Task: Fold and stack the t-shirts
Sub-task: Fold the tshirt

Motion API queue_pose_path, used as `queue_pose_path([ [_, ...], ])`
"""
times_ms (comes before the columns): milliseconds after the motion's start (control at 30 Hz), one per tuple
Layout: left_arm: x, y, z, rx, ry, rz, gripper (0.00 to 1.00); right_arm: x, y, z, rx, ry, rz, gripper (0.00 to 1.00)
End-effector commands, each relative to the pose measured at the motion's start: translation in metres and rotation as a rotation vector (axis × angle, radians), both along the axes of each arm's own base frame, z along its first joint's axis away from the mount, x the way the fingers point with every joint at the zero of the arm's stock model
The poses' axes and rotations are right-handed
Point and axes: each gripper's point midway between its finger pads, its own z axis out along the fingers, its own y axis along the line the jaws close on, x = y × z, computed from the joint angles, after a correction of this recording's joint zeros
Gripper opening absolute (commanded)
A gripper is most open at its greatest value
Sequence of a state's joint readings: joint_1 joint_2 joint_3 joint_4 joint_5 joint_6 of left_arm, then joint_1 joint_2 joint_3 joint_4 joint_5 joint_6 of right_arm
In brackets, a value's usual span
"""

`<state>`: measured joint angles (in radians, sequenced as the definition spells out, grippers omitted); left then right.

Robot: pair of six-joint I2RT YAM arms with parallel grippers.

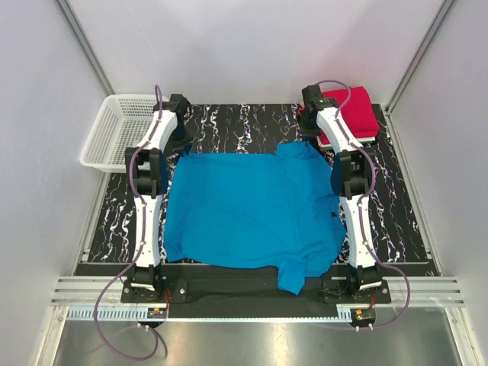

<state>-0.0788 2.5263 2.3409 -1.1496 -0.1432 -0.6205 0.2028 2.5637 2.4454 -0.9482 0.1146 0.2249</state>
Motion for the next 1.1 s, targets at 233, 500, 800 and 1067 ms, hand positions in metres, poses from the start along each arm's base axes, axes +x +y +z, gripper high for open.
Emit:
queue_pose_path([
  [233,0.025,-0.002,0.043,0.007,-0.159,-0.072,0.35,-0.001,0.005,0.053,0.013,-0.092,0.000,0.00],
  [500,0.039,-0.002,0.054,0.007,-0.220,-0.084,0.45,-0.003,0.007,0.053,0.012,-0.089,0.010,0.00],
  [800,0.044,0.004,0.041,0.045,-0.207,-0.075,0.45,-0.003,0.003,0.053,-0.007,-0.090,0.021,0.00],
  [1067,0.048,0.009,0.042,0.045,-0.219,-0.054,0.45,-0.006,0.003,0.051,-0.007,-0.079,0.024,0.00],
])
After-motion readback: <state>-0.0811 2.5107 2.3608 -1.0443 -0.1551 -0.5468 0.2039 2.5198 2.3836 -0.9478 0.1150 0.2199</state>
